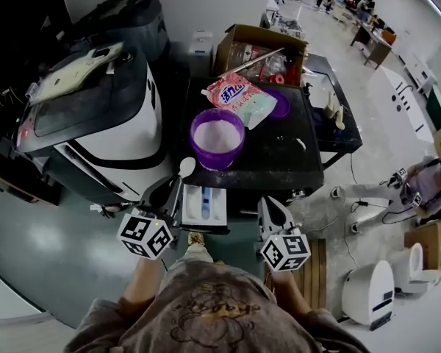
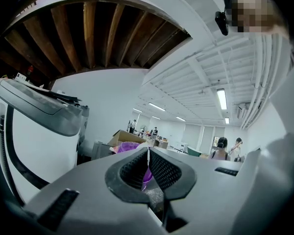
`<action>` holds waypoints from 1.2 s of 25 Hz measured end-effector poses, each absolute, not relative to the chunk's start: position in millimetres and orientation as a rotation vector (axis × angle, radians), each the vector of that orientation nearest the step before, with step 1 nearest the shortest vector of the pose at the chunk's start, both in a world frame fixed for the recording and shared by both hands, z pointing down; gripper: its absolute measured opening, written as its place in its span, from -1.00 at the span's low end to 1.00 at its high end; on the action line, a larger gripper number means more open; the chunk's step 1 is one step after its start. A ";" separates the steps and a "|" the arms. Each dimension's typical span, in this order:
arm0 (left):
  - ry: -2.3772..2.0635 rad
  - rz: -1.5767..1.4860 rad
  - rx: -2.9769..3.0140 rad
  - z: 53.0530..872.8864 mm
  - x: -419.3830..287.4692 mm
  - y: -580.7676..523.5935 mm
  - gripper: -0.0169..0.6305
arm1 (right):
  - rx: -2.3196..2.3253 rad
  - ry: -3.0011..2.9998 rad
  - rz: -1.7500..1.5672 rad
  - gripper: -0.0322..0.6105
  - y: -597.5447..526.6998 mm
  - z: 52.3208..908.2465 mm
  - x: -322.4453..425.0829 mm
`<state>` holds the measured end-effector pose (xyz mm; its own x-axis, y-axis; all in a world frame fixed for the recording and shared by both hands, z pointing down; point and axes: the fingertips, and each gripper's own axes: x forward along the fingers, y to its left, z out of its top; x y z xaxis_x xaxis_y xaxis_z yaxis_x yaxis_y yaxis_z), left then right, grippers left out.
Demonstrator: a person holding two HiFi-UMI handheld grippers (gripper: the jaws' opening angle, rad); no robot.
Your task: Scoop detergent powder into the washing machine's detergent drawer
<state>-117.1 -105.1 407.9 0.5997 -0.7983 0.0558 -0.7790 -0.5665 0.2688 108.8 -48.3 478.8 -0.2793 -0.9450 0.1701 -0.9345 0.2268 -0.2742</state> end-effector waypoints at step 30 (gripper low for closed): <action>-1.033 0.011 2.719 408.0 -84.8 -254.9 -0.87 | -2.039 2.294 -0.504 -0.89 -172.6 474.5 119.5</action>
